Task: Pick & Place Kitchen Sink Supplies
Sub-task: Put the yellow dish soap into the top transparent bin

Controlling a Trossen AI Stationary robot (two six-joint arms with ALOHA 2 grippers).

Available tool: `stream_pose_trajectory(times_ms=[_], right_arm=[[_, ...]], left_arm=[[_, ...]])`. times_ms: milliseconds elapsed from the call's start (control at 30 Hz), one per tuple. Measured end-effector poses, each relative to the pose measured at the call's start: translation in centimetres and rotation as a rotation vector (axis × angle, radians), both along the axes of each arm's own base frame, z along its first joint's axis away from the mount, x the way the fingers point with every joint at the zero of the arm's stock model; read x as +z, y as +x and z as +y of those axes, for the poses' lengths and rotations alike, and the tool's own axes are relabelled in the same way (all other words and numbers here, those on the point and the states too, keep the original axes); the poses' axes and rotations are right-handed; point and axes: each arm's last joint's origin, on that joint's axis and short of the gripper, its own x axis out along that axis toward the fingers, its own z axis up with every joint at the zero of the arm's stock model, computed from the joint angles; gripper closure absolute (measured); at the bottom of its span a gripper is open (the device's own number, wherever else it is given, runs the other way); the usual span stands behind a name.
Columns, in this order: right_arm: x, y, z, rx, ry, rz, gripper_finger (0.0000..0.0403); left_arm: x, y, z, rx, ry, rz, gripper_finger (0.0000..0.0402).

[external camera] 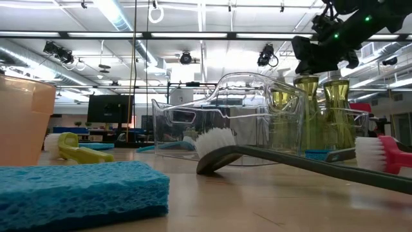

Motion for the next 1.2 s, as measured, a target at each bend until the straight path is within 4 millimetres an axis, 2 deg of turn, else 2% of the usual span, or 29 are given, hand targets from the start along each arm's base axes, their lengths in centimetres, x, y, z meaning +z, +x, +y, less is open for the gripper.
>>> stream_pose_trajectory(times_ms=[267, 567, 933, 1200], right_arm=[[0.0, 0.0, 0.0, 0.015, 0.009, -0.001, 0.0201], [0.5, -0.2, 0.1, 0.085, -0.042, 0.099, 0.0116], [1.8, -1.2, 0.3, 0.154, -0.087, 0.094, 0.0106], [1.9, -1.4, 0.3, 0.148, -0.077, 0.073, 0.0106]], left_arm=[[0.0, 0.0, 0.0, 0.000, 0.003, 0.000, 0.0083], [0.0, 0.0, 0.0, 0.001, -0.013, 0.000, 0.0083], [0.0, 0.0, 0.1, 0.024, -0.009, 0.001, 0.0083], [0.0, 0.0, 0.2, 0.034, -0.007, 0.001, 0.0083]])
